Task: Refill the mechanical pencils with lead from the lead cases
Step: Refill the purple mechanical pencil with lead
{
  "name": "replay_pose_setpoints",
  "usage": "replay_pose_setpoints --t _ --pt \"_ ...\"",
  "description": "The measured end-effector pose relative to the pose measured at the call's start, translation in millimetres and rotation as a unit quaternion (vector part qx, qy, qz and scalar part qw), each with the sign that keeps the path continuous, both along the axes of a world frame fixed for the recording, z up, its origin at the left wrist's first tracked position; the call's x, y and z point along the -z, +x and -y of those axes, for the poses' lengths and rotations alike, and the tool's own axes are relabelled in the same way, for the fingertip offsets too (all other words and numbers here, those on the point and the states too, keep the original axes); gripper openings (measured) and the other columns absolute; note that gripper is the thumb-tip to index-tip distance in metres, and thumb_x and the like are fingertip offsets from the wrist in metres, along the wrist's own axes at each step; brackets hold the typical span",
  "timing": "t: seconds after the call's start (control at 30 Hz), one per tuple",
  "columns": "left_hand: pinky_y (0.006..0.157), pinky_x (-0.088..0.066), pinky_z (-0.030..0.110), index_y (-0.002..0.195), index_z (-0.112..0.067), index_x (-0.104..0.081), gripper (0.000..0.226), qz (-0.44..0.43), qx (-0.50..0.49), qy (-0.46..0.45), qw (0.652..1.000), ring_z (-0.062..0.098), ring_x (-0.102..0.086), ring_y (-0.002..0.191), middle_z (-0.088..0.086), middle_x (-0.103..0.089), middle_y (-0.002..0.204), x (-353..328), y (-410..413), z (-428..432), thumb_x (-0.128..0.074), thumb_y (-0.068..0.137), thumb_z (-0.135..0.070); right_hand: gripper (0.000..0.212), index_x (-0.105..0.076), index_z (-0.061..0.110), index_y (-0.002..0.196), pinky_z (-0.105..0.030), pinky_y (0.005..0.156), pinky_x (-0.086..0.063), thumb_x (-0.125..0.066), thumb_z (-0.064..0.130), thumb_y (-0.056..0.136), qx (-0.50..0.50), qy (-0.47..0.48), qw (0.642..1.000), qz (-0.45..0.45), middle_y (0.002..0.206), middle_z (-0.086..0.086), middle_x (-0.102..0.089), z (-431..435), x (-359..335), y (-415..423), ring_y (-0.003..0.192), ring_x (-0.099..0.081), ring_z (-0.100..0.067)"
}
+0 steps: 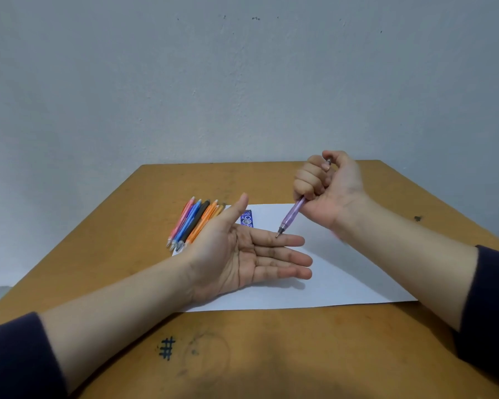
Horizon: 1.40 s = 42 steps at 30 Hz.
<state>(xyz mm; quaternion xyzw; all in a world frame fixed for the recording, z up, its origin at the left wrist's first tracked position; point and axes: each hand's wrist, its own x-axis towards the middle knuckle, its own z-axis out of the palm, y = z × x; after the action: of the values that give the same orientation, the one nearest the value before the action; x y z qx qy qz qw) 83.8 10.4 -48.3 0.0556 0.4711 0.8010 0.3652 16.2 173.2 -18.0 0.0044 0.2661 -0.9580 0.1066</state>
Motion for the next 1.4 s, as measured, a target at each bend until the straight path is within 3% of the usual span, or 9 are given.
replay_pose_setpoints --t 0.4,0.83,1.4 --pt "0.080 -0.059 0.036 0.111 0.015 -0.061 0.092 -0.014 0.024 -0.010 1.000 0.045 -0.065 0.098 0.035 -0.063 0.107 1.3 1.1 -1.0 -0.028 0.087 -0.066 0.025 -0.027 0.017 0.044 -0.017 0.034 -0.008 -0.039 0.016 0.067 0.011 0.004 1.000 0.000 0.037 0.004 -0.016 -1.2 1.7 -1.5 0.026 -0.015 -0.012" --pt "0.085 -0.057 0.037 0.112 0.014 -0.061 0.095 -0.021 0.030 -0.020 0.999 0.044 -0.064 0.101 0.035 -0.063 0.108 2.8 0.9 -0.3 -0.025 0.087 -0.069 0.025 -0.029 0.015 0.044 -0.016 0.032 -0.009 -0.036 0.013 0.068 0.000 -0.009 1.000 0.002 0.036 0.004 -0.018 -0.5 4.0 -1.1 0.026 -0.016 -0.012" --pt "0.082 -0.058 0.037 0.103 0.014 -0.067 0.092 -0.009 0.009 -0.015 1.000 0.043 -0.066 0.097 0.033 -0.065 0.103 0.2 1.9 -0.5 -0.026 0.087 -0.068 0.029 -0.029 0.016 0.046 -0.017 0.032 -0.011 -0.040 0.020 0.072 -0.027 -0.020 0.999 -0.006 0.037 0.005 -0.018 -0.2 2.6 -0.1 0.027 -0.017 -0.011"
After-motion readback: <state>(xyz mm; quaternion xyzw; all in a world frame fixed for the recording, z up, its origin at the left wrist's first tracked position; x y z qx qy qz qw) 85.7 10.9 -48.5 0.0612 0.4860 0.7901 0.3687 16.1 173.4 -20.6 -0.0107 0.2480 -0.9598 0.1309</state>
